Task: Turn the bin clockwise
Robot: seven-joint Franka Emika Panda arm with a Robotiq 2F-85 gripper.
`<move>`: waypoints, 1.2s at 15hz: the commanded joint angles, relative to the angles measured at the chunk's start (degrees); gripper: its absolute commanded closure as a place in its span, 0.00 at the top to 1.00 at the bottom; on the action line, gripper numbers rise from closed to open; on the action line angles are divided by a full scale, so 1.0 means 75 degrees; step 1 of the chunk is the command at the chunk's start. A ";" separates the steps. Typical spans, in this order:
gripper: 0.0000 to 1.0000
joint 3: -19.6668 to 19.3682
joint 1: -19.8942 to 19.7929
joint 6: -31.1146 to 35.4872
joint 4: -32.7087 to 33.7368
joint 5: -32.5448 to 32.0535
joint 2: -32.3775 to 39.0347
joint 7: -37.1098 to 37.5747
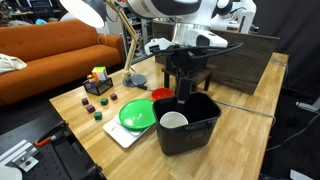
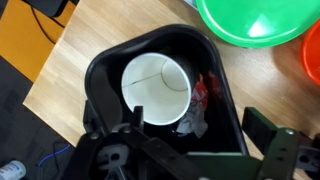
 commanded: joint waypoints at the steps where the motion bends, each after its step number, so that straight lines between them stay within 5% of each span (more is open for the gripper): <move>1: 1.00 -0.0199 0.0153 0.0024 0.0493 -0.0049 0.0428 -0.0528; 4: 1.00 -0.0192 0.0166 0.0027 0.0725 0.0022 0.0714 -0.0835; 6: 0.72 -0.0178 0.0163 0.0018 0.0825 0.0141 0.0854 -0.0932; 8: 0.58 -0.0194 0.0152 0.0033 0.0906 0.0252 0.0954 -0.0903; 16: 0.02 -0.0299 0.0134 0.0003 0.0948 0.0576 0.0989 -0.0833; 18: 0.00 -0.0304 0.0147 -0.0002 0.0936 0.0615 0.0978 -0.0812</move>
